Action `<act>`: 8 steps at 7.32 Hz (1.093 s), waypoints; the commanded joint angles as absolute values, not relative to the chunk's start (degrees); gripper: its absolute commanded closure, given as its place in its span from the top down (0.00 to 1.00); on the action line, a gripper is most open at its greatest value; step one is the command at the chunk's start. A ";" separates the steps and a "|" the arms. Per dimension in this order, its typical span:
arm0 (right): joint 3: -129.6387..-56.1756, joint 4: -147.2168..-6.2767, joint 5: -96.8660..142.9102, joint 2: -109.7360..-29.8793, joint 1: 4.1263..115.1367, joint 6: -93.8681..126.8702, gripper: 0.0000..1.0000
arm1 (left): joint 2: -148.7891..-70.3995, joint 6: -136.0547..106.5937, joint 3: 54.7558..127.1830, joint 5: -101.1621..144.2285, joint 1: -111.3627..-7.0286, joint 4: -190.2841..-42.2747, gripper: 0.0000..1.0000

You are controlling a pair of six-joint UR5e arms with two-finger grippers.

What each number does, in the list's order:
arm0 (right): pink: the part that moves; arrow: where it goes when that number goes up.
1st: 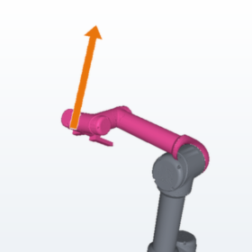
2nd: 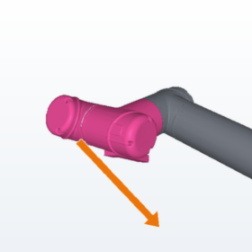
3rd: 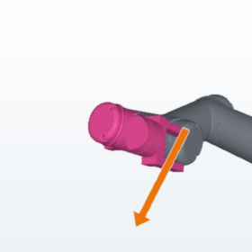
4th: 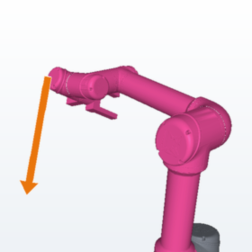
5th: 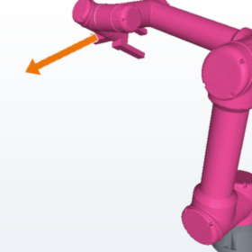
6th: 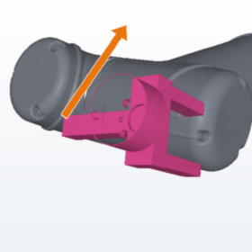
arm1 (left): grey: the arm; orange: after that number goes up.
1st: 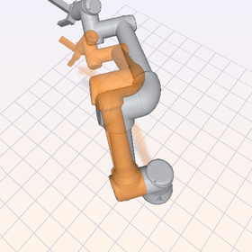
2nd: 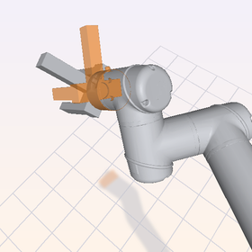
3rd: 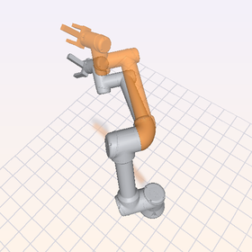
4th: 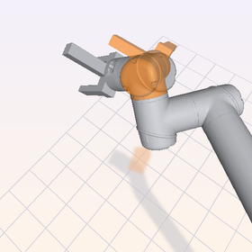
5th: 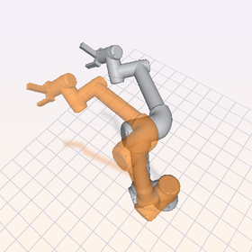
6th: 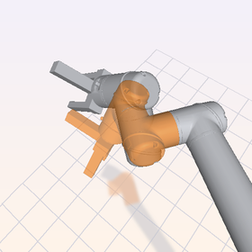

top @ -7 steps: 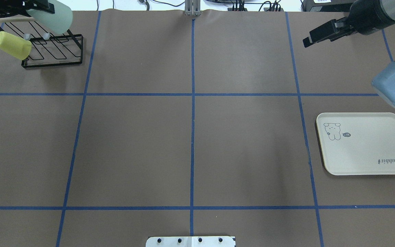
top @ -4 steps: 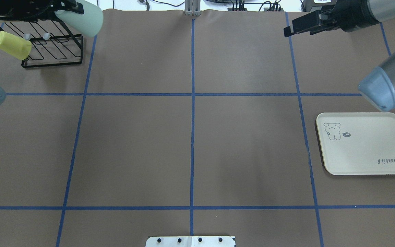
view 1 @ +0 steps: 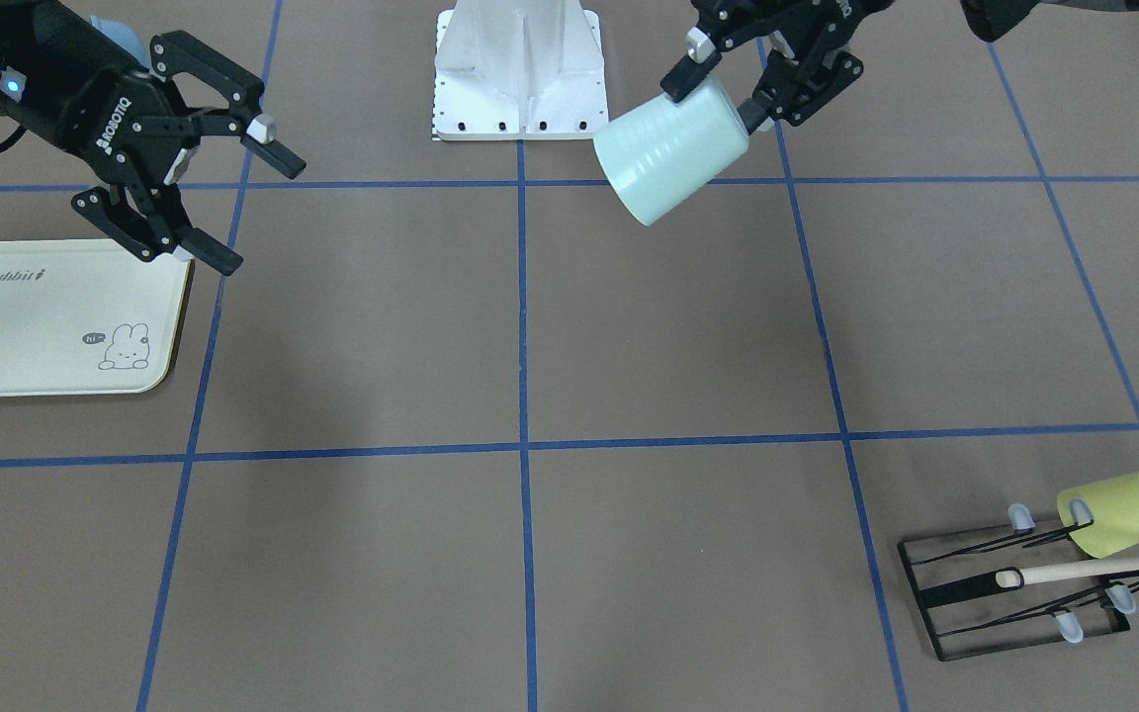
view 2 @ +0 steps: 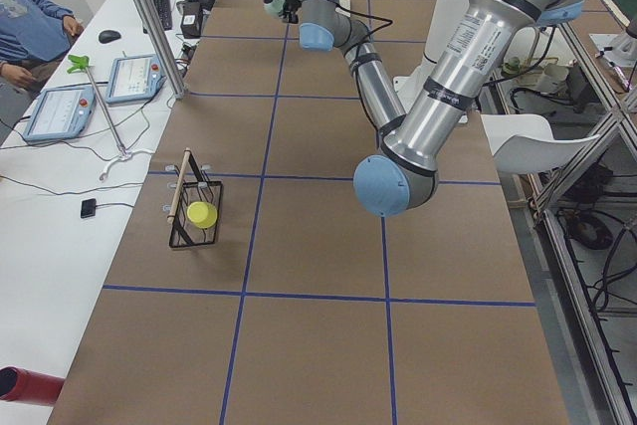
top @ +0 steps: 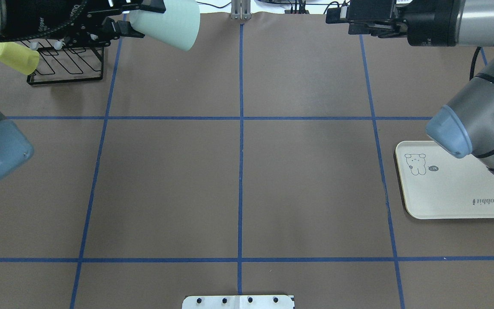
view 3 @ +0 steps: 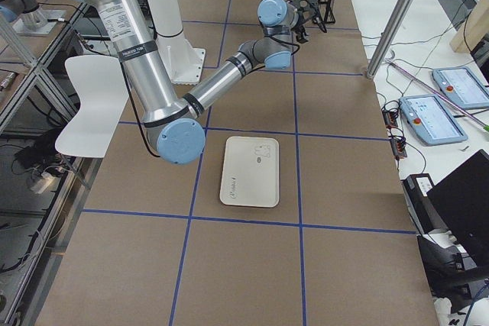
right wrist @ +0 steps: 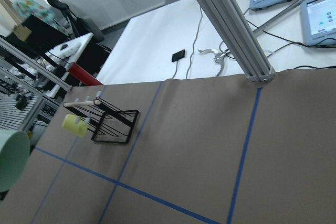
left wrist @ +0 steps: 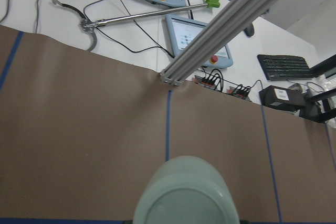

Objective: Left arm grabs green cup and hands to right arm on tray

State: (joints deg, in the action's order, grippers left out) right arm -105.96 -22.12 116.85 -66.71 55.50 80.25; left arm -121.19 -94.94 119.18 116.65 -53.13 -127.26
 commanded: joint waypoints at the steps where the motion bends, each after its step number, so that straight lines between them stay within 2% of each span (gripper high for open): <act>1: -105.91 -7.61 103.95 -66.71 48.03 87.88 0.99 | -123.92 -98.08 119.88 117.85 -50.99 -128.58 0.00; 4: -105.91 7.70 89.76 -66.45 37.11 90.26 0.98 | -126.73 -100.28 119.97 122.08 -50.89 -128.41 0.00; 8: -106.00 16.87 85.34 -65.92 32.35 90.35 0.96 | -128.40 -101.78 120.15 129.26 -50.80 -128.58 0.00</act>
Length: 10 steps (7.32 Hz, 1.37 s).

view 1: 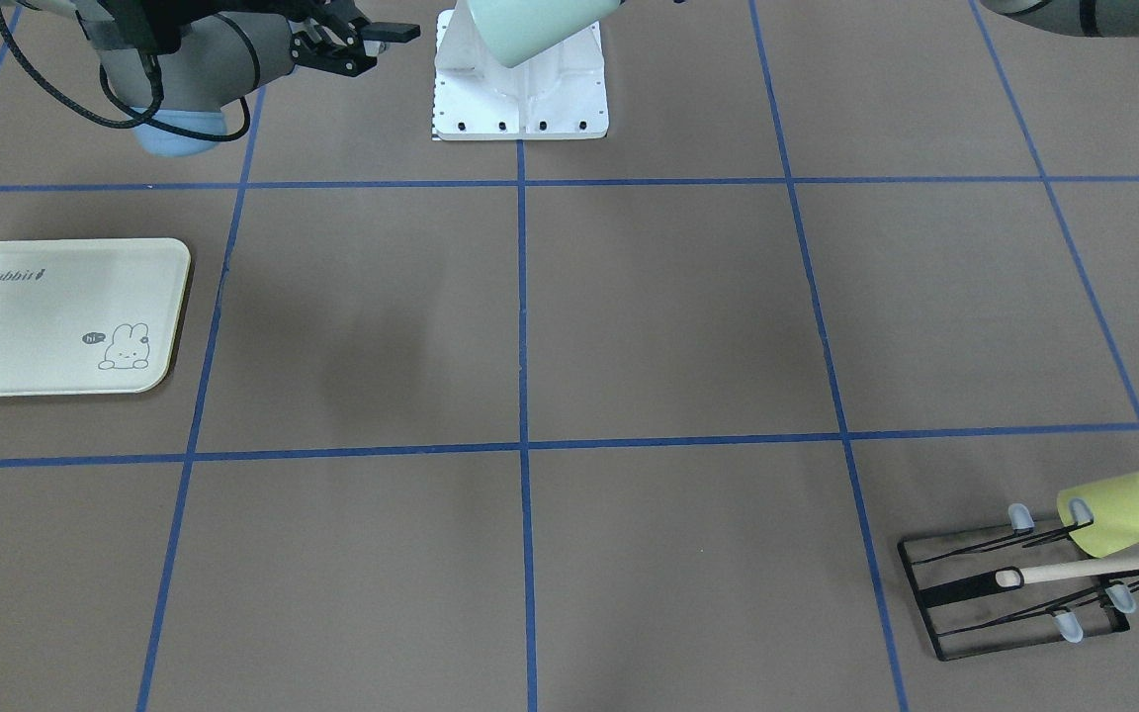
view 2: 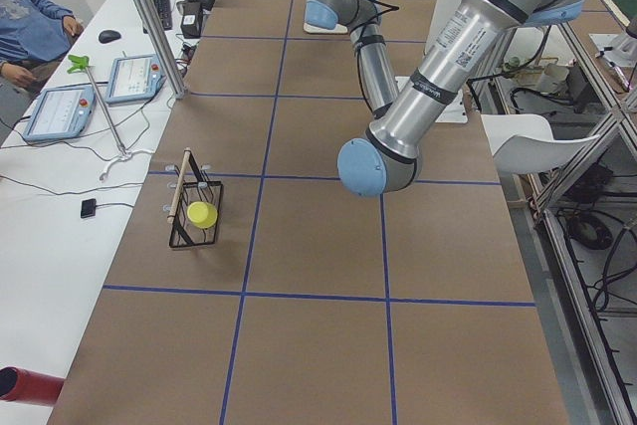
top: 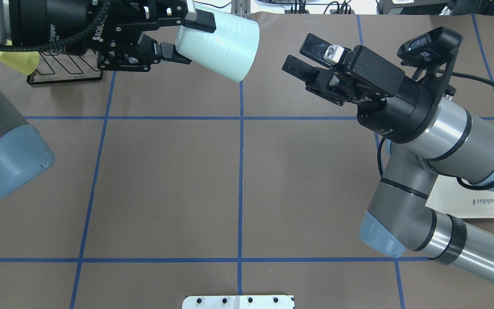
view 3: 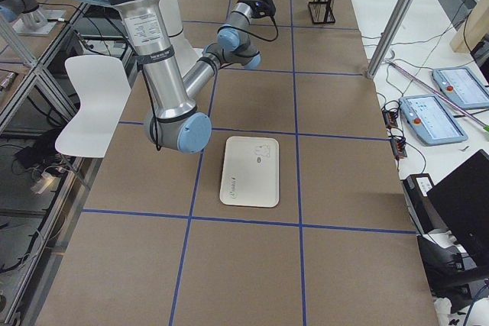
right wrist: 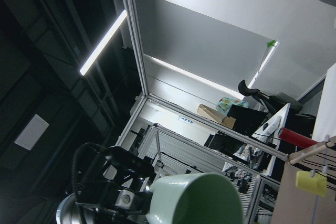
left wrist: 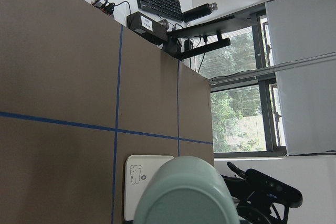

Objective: Left arm grabs green cup and hands to right arm on tray

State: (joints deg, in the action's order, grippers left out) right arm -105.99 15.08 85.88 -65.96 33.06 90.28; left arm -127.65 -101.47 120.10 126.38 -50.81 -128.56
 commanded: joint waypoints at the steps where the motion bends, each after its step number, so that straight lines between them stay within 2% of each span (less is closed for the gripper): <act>1: -106.00 16.87 85.43 -65.83 32.17 90.35 0.96 | -129.10 -101.78 120.15 132.07 -50.80 -128.58 0.00; 6: -107.75 17.05 85.96 -65.83 30.15 90.26 0.96 | -131.31 -103.71 119.97 134.12 -50.80 -129.02 0.00; 10: -109.07 16.70 85.52 -65.31 28.39 90.09 0.85 | -131.31 -103.71 119.80 134.12 -50.80 -129.02 0.00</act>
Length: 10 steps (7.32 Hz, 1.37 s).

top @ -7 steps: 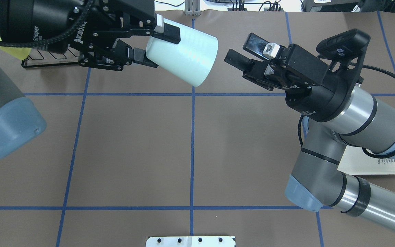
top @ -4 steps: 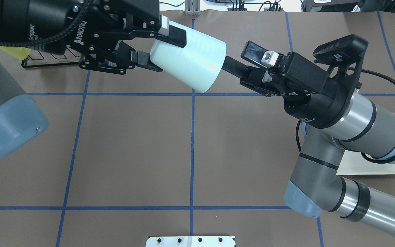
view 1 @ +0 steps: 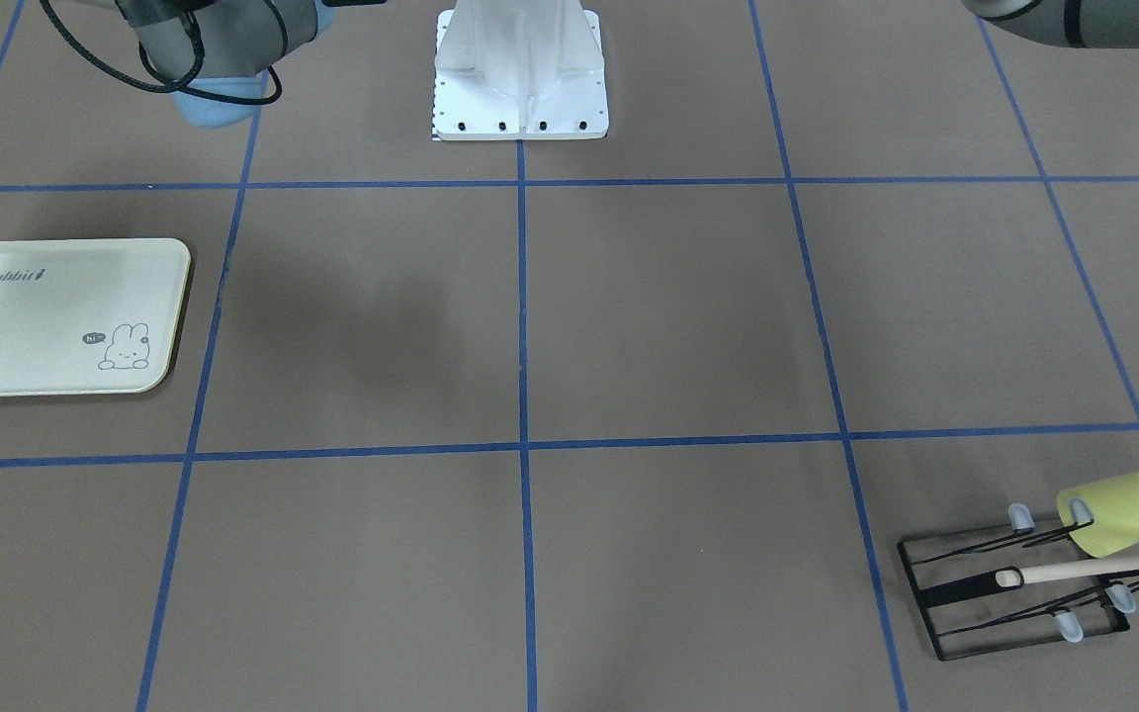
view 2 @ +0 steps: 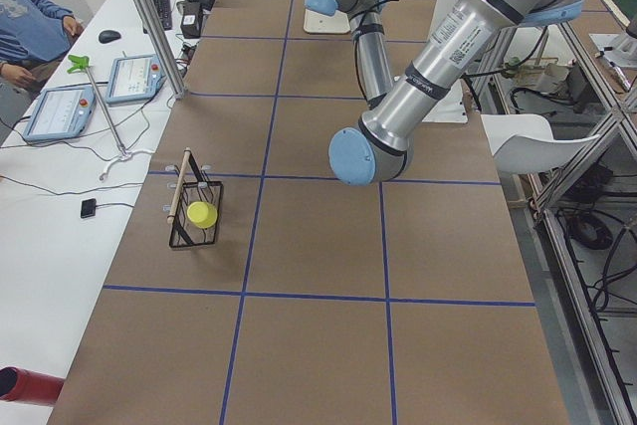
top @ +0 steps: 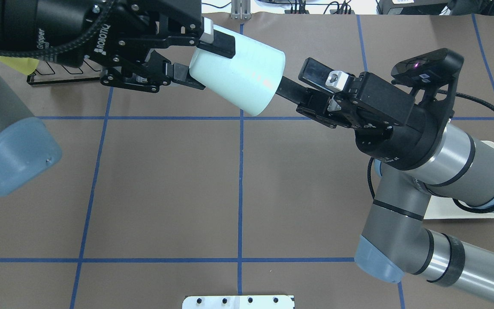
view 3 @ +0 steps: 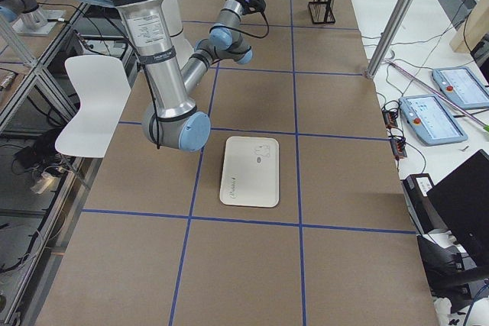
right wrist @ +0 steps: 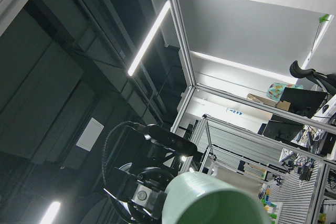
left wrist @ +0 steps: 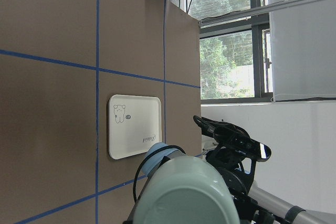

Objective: Left arm grabs green cup and hands to right arm on tray

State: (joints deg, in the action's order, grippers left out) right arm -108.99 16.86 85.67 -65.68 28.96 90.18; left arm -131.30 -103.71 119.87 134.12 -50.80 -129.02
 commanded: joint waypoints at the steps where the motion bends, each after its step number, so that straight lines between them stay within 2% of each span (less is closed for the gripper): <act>1: -109.07 16.70 85.52 -64.87 27.87 89.91 0.82 | -131.31 -103.71 119.79 134.12 -50.80 -129.02 0.00; 3: -109.07 16.35 85.43 -64.43 27.77 89.74 0.73 | -131.31 -103.71 119.62 134.12 -50.80 -129.02 0.00; 6: -108.90 16.17 85.43 -63.37 27.77 89.74 0.53 | -131.31 -103.71 119.62 134.12 -50.19 -129.02 0.00; 9: -108.90 16.08 85.43 -63.37 27.77 89.65 0.49 | -131.31 -103.71 119.71 134.12 -49.57 -129.20 0.00; 10: -108.81 16.08 85.43 -63.37 27.77 89.65 0.36 | -131.31 -103.71 119.71 134.12 -49.57 -129.46 0.00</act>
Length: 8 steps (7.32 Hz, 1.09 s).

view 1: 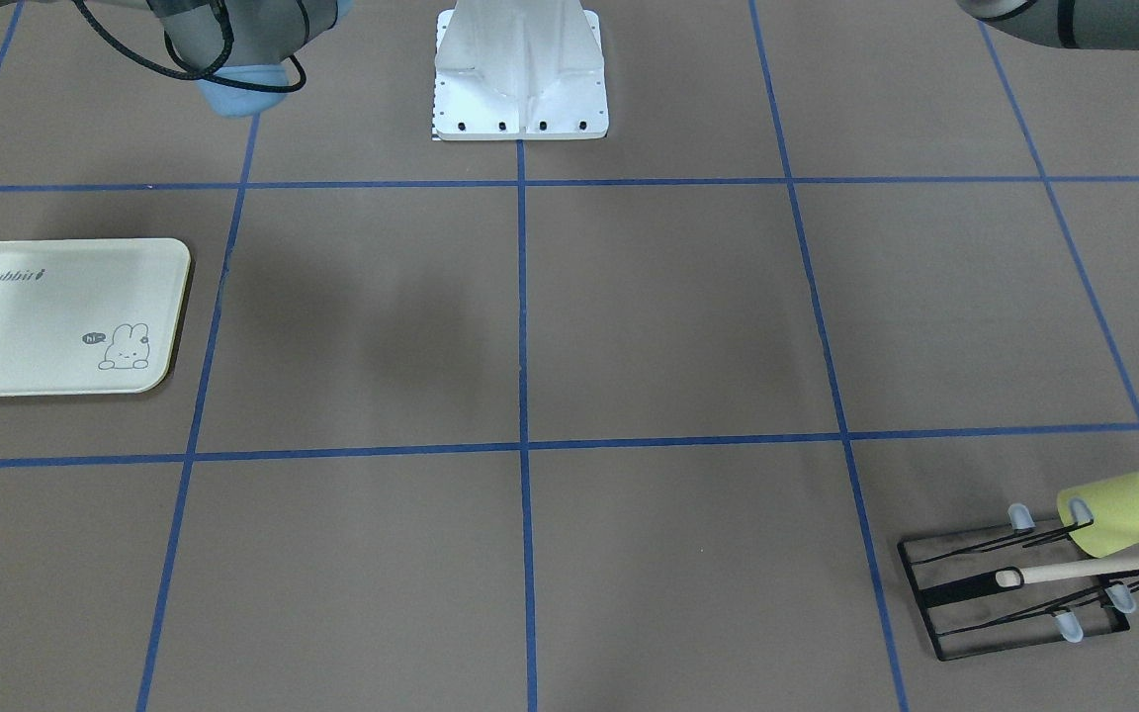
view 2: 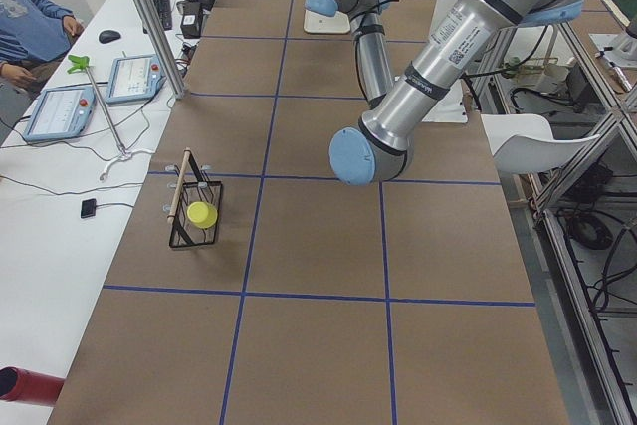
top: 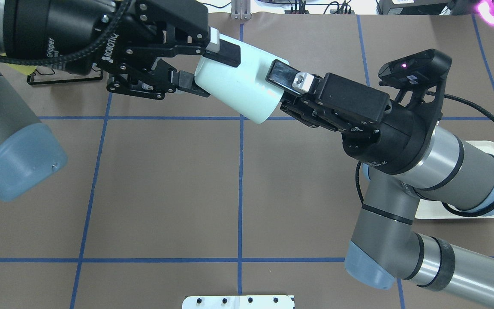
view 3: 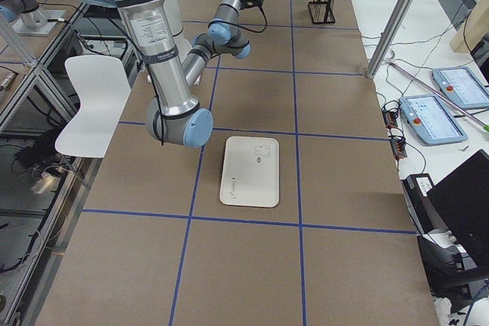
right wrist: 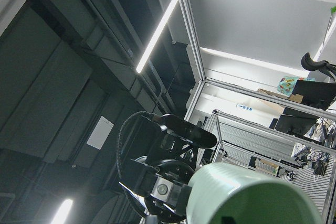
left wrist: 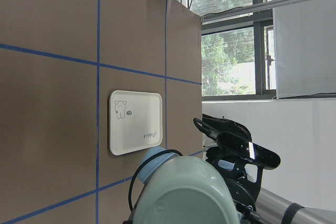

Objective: Left arm grabs green cup and hands to right arm on tray

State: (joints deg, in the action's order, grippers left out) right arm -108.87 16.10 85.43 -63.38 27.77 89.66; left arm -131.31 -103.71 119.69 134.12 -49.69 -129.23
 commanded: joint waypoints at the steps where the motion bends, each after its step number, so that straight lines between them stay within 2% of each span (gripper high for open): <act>1: -108.81 16.00 85.34 -63.46 27.77 89.56 0.11 | -131.40 -103.71 119.62 134.12 -49.48 -129.46 0.32; 2: -108.81 15.82 85.34 -63.46 27.77 89.30 0.00 | -132.01 -103.80 119.62 134.12 -49.22 -129.29 0.99; 7: -108.90 14.51 85.95 -64.42 30.22 88.42 0.00 | -131.66 -102.75 118.39 133.77 -49.75 -129.29 1.00; 8: -108.98 10.59 86.74 -64.68 31.89 88.42 0.00 | -131.66 -102.66 118.04 133.77 -49.83 -129.29 1.00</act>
